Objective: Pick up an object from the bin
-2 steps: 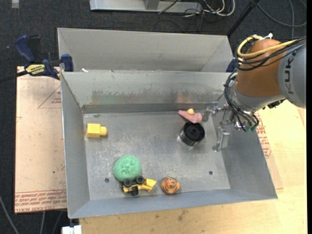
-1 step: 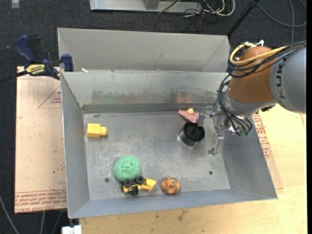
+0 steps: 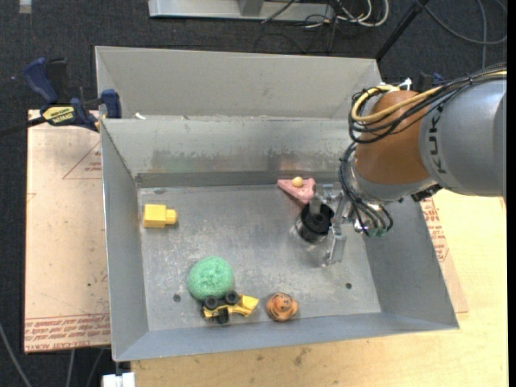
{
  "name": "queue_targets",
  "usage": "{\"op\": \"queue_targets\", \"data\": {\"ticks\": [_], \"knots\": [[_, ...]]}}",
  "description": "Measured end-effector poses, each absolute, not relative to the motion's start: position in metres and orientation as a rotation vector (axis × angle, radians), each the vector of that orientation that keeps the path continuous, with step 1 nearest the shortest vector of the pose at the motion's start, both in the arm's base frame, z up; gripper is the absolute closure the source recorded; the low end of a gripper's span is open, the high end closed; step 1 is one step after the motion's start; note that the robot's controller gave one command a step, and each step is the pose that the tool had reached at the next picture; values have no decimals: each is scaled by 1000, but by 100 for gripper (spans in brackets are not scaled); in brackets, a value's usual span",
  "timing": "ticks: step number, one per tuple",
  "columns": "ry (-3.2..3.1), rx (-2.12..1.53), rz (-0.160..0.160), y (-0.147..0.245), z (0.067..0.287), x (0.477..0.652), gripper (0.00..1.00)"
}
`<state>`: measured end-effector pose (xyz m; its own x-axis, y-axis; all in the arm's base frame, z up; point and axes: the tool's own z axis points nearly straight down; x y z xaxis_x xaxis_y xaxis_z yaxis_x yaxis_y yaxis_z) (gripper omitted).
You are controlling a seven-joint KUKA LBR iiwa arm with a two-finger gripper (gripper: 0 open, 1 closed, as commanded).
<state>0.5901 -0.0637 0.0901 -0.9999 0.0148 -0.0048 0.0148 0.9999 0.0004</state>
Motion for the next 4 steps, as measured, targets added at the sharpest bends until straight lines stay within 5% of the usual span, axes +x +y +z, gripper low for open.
{"op": "queue_targets", "data": {"ticks": [1,3,4], "knots": [[3114,-11,-1,-44,80,587,100],[3130,4,-1,-24,80,604,100],[3136,4,1,-7,230,595,100]]}}
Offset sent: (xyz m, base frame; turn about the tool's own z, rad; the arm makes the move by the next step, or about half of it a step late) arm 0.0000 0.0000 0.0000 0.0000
